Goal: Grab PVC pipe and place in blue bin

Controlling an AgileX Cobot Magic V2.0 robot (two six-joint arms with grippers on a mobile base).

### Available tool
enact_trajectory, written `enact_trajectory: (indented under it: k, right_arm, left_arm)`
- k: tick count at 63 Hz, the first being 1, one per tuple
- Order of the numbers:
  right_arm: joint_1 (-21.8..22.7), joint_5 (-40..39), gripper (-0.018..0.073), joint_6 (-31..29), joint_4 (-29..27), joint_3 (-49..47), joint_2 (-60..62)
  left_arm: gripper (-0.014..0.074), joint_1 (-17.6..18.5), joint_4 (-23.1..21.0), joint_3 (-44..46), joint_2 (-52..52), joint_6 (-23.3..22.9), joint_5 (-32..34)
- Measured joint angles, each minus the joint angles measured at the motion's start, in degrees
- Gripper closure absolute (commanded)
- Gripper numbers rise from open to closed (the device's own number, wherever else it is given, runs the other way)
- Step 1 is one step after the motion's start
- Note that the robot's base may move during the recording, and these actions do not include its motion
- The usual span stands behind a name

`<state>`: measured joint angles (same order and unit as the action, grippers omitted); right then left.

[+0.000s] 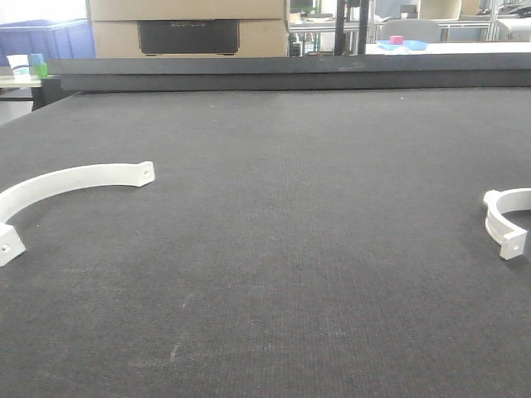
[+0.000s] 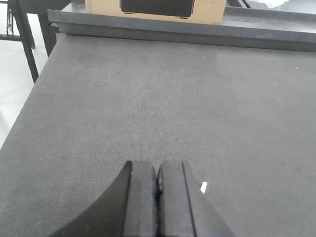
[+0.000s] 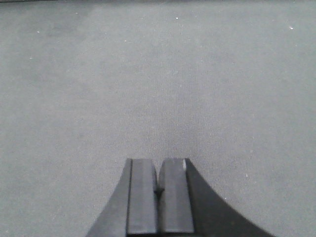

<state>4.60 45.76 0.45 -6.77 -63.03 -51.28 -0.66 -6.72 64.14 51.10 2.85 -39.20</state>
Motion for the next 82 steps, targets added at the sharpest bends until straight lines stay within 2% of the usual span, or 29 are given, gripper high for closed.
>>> enact_trajectory:
  k: [15,31,51,58,69,73,82]
  right_arm:
    - [0.0,-1.6,0.0727,0.0,-2.3,-0.2,-3.7]
    - [0.0,-5.0,0.0727,0.0,-2.8,-0.2,-13.5]
    - [0.0,-0.3,0.0711,0.2,-2.9,-0.1,-24.1]
    - [0.0,1.3,0.0711,3.3,-2.3,-0.1,-27.1]
    - [-1.1,4.6,0.0711,12.5,3.1,-0.1,-32.1]
    - [-2.9,5.1,0.0711,15.0,5.2,-0.3,-33.8]
    - [-7.9,5.5,0.0711,17.7,6.1,-2.3,-38.0]
  left_arm:
    - [0.0707,0.0,0.0,0.1,4.7,0.0,-1.3]
    - [0.0707,0.0,-1.5,0.1,13.1,0.0,-3.2]
    - [0.0707,0.0,-1.5,0.1,20.7,0.0,-3.2]
    - [0.0707,0.0,-1.5,0.1,22.8,0.0,-2.9]
    - [0.0707,0.0,-1.7,0.1,24.6,0.0,-2.8]
    - [0.0707,0.0,-1.7,0.1,24.8,0.0,-2.7]
    - [0.0707,0.0,-1.8,0.1,25.1,0.0,-2.7]
